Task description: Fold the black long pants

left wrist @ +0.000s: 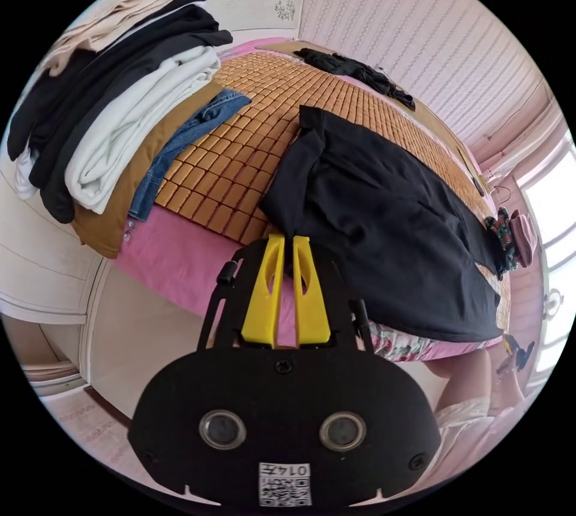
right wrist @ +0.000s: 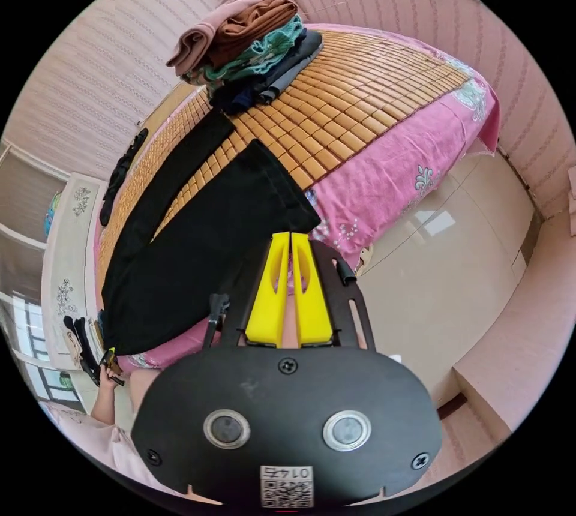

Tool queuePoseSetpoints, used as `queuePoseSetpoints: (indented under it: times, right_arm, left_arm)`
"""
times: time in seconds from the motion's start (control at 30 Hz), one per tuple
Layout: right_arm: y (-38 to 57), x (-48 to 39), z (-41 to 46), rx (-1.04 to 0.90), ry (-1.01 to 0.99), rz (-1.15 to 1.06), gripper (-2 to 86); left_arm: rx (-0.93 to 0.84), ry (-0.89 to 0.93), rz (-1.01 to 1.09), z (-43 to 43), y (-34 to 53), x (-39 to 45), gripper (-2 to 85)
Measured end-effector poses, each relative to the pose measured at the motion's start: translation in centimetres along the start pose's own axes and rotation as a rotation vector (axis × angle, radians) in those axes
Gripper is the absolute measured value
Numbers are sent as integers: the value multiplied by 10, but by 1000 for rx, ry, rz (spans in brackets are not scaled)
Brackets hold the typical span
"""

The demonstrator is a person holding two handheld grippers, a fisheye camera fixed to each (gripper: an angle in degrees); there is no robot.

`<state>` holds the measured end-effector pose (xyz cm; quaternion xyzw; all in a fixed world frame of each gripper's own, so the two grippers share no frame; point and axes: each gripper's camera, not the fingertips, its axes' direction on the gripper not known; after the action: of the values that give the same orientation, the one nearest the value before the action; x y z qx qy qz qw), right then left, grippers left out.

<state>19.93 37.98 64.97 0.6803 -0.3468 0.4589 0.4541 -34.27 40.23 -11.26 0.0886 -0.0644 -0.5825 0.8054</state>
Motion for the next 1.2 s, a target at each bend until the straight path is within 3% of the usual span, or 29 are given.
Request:
queuePoseSetpoints:
  times: [0.37, 0.47, 0.57, 0.6, 0.77, 0.93, 1.07, 1.2]
  right_arm:
    - [-158, -167, -9, 134, 201, -475, -7]
    - [-212, -209, 10, 126, 210, -449, 2]
    - [-236, -229, 28, 111, 121, -350, 62]
    - [-237, -233, 38, 86, 90, -341, 101]
    - [-200, -232, 78, -4, 58, -424, 116]
    - [-162, -204, 115, -89, 48, -358, 131]
    - [-157, -191, 133, -74, 38, -234, 136]
    - [-162, -218, 148, -91, 97, -321, 92]
  left_arm:
    - [303, 159, 39, -46, -95, 54, 0]
    - [337, 174, 84, -32, -152, 78, 20]
    - [372, 124, -34, -16, -182, 90, 73]
    - [391, 121, -60, -11, -184, 95, 87]
    - [440, 60, -28, -4, -165, 112, 132]
    - [337, 66, 104, 9, -145, 138, 132]
    - [207, -47, 266, 40, -141, 185, 123]
    - [21, -183, 307, 93, -151, 218, 96]
